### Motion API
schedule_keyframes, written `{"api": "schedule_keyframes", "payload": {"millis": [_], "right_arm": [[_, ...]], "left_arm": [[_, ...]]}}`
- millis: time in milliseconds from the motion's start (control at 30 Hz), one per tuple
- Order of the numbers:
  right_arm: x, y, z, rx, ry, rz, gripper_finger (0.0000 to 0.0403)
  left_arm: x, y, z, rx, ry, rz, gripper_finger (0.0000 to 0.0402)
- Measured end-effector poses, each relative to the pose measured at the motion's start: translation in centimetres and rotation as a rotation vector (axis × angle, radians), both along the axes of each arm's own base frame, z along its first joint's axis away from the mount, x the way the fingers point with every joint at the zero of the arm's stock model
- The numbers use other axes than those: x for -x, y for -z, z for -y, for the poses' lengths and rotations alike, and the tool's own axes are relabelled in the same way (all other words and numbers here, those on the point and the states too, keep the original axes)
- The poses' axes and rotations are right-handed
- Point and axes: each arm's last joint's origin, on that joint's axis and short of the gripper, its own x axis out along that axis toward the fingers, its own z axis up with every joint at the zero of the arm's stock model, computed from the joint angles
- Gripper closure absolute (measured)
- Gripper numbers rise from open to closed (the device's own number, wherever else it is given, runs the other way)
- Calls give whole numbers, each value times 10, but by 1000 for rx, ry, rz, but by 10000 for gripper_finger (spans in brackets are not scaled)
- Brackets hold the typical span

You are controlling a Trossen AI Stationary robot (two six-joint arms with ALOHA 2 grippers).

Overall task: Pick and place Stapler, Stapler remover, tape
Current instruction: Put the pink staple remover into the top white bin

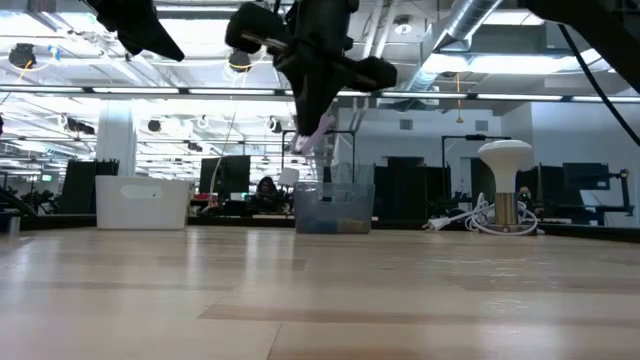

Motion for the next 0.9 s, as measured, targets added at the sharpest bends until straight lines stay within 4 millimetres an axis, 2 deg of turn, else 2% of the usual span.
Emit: {"api": "schedule_keyframes", "payload": {"millis": [233, 500, 733, 900], "right_arm": [[11, -31, 47, 95, 18, 57, 402], [12, -54, 93, 170, -35, 179, 402], [10, -60, 116, 225, -169, 223, 403], [11, -62, 142, 226, -328, 253, 403]], "left_arm": [[0, 0, 0, 0, 0, 0, 398], [0, 0, 0, 1, 0, 0, 398], [0, 0, 0, 2, -1, 1, 398], [0, -1, -1, 13, -55, 30, 398]]}}
